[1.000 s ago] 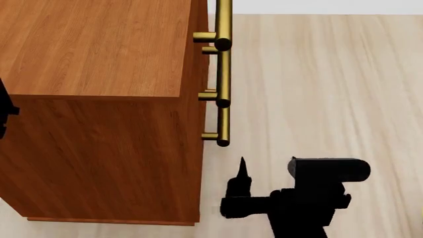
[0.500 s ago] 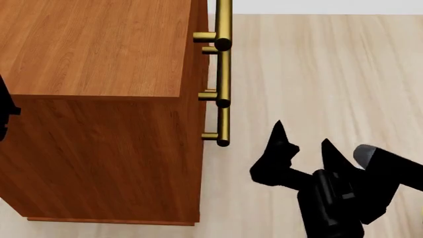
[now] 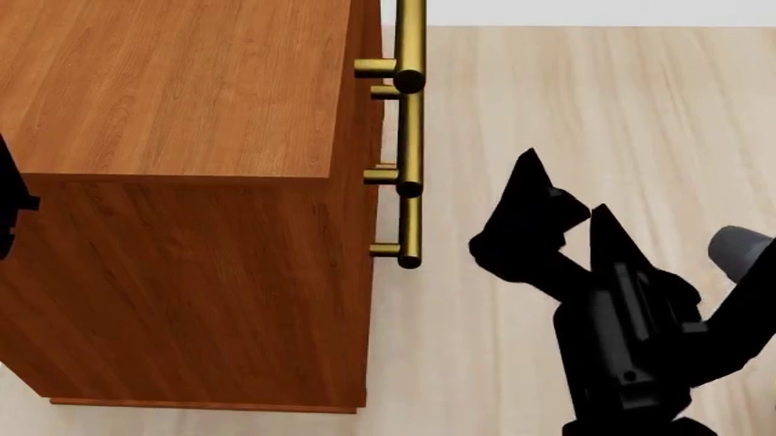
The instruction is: Close the bottom drawer of the cabinet and open the top drawer.
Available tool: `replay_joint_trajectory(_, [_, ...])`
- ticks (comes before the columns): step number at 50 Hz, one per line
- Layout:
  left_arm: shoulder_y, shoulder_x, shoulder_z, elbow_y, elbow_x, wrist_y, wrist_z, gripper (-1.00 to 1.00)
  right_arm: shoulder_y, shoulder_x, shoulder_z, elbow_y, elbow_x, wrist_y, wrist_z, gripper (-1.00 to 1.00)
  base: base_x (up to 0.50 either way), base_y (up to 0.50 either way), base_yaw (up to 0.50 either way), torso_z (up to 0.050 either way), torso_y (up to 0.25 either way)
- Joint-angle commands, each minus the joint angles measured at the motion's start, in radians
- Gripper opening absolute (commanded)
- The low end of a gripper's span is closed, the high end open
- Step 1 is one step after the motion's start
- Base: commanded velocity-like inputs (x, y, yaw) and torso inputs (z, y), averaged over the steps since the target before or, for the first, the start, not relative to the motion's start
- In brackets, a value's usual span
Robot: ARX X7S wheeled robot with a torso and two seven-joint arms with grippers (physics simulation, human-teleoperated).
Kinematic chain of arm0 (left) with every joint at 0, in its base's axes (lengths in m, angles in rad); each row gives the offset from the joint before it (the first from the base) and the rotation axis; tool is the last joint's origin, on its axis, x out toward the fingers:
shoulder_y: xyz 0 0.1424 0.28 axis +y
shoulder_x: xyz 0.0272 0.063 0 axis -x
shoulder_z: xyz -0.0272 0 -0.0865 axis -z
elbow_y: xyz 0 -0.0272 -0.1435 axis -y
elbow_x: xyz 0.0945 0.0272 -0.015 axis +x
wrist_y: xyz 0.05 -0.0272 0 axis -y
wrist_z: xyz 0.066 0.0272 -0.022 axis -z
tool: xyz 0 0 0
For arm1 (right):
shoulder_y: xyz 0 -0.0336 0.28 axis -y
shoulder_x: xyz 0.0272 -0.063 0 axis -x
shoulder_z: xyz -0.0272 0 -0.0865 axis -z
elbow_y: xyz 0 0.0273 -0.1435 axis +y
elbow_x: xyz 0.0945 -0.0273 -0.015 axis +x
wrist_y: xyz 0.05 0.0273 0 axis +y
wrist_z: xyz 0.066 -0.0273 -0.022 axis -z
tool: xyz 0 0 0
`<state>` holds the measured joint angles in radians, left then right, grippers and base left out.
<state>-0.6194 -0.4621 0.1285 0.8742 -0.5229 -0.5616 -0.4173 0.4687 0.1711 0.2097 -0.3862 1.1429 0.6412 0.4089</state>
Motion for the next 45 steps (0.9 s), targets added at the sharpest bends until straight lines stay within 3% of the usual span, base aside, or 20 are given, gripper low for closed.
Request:
replay_joint_trajectory(1, [-0.001, -0.003, 0.002, 0.005, -0.004, -0.002, -0.007, 1.00, 0.023, -0.034, 0.027, -0.079, 0.143, 0.024, 0.103, 1.00, 0.00, 0.00, 0.00, 0.000, 0.000])
replay_joint_trajectory(19, [0.002, -0.010, -0.003, 0.010, -0.018, 0.000, -0.014, 1.00, 0.110, -0.062, -0.005, -0.071, 0.257, 0.024, 0.183, 1.00, 0.00, 0.00, 0.00, 0.000, 0.000])
replay_joint_trajectory(45, [0.008, -0.021, -0.010, -0.003, -0.019, 0.020, -0.016, 1.00, 0.250, -0.090, -0.093, 0.133, 0.234, -0.026, 0.189, 1.00, 0.00, 0.00, 0.00, 0.000, 0.000])
